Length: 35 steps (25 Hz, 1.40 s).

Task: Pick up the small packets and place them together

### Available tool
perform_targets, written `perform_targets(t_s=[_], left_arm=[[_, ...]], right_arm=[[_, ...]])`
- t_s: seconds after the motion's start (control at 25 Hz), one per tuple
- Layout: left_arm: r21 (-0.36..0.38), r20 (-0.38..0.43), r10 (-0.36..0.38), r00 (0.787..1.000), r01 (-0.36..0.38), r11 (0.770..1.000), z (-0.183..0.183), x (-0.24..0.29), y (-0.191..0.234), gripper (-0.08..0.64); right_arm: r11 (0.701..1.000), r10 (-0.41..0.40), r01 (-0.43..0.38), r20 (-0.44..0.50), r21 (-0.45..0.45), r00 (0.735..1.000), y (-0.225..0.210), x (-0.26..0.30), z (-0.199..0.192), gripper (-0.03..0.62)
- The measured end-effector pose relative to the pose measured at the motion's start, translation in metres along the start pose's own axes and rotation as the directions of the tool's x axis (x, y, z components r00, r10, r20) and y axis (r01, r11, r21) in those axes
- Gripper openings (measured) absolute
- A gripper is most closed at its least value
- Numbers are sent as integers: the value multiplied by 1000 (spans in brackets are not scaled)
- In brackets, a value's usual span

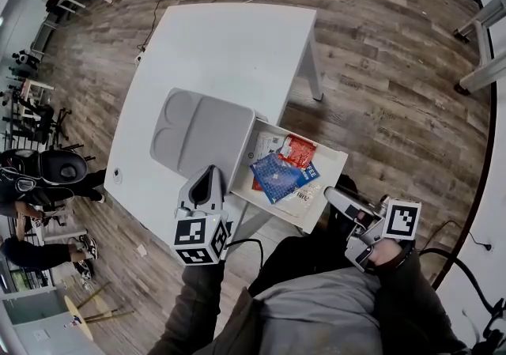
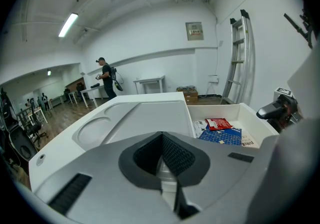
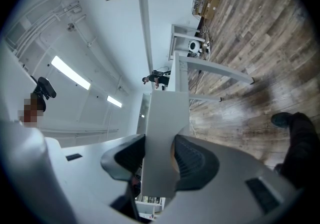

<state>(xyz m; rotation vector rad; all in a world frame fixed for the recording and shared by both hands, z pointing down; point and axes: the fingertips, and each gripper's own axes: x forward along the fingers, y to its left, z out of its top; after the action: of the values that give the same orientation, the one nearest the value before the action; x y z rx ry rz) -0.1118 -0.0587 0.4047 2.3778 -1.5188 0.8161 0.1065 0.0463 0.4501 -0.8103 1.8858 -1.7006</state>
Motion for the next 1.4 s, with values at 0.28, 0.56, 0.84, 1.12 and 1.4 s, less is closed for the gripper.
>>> perform_targets(t_s=[0.28,0.56,0.84,1.12,1.4], left_arm=[[6,3,1,1000,-1,1000,1,0,0,-3],[11,10,0,1000,0,1000,1,1,-2,-3],[13,18,-47,999,46,999,4,3,-8,-3],[18,58,-25,998,24,1000,-2,7,-12,-3],[-14,95,-30,995,32,999,-2,6,-9,-3]], right_arm=[[999,34,-34,-9,5,999,0,1,1,192],[997,-6,5,-12,-77,1000,-3,-2,3,272],[985,-90,101,81,-142,993,-7,-17,18,307],[819,-118,215,210,-532,971,24,-33,56,305],[543,-108,37,-26,-839,994,108,2,47,305]])
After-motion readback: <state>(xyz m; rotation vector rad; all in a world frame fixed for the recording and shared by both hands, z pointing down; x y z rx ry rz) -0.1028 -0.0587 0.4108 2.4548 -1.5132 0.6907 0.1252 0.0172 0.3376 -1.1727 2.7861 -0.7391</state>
